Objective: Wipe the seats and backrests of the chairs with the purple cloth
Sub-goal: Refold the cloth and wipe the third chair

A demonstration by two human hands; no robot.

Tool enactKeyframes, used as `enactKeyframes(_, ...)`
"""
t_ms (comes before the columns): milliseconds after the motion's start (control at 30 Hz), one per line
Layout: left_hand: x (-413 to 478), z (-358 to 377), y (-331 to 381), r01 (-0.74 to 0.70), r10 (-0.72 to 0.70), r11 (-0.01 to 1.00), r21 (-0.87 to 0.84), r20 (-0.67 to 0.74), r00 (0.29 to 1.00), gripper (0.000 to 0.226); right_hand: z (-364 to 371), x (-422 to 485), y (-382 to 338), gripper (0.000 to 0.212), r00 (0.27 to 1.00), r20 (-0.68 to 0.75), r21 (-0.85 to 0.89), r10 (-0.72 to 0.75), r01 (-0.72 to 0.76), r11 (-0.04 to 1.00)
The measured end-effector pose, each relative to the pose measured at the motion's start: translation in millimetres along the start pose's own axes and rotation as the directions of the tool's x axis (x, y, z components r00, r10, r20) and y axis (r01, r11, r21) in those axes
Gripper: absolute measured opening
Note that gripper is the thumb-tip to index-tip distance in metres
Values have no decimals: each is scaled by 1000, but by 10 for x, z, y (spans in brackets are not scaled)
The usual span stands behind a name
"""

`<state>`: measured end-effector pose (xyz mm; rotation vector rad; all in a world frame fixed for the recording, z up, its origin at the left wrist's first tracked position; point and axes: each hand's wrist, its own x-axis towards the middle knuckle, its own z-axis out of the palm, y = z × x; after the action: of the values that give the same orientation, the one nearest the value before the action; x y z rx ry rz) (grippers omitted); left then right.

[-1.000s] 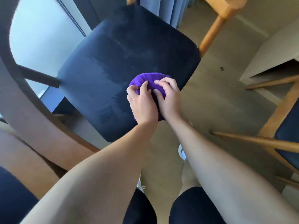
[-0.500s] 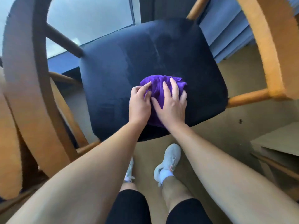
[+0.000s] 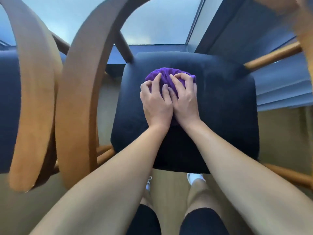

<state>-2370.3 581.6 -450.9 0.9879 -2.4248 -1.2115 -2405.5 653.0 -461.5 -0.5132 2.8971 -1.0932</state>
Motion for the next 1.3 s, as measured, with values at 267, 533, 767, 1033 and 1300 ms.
enactKeyframes(267,198,214,-337,77,-100,924,374,43,994,44,311,401,242,46,925,349,-145,-148,209,967)
enactKeyframes(533,72,315,-436,95,-79,888,450,-53,995,44,298,414,171,40,904,380,-75,-193,239,968)
enactKeyframes(767,-326,175,-554,172,-134,922,346,-131,982,40,329,37,125,36,878,396,-13,-268,297,955)
enactKeyframes(1033,-1049,-108,-906,391,-365,916,88,-222,904,41,386,-720,-54,31,791,465,119,-398,390,913)
enactKeyframes(1300,-1863,-174,-1172,613,-646,757,-225,-397,652,38,490,-1257,-224,31,335,585,311,-739,748,586)
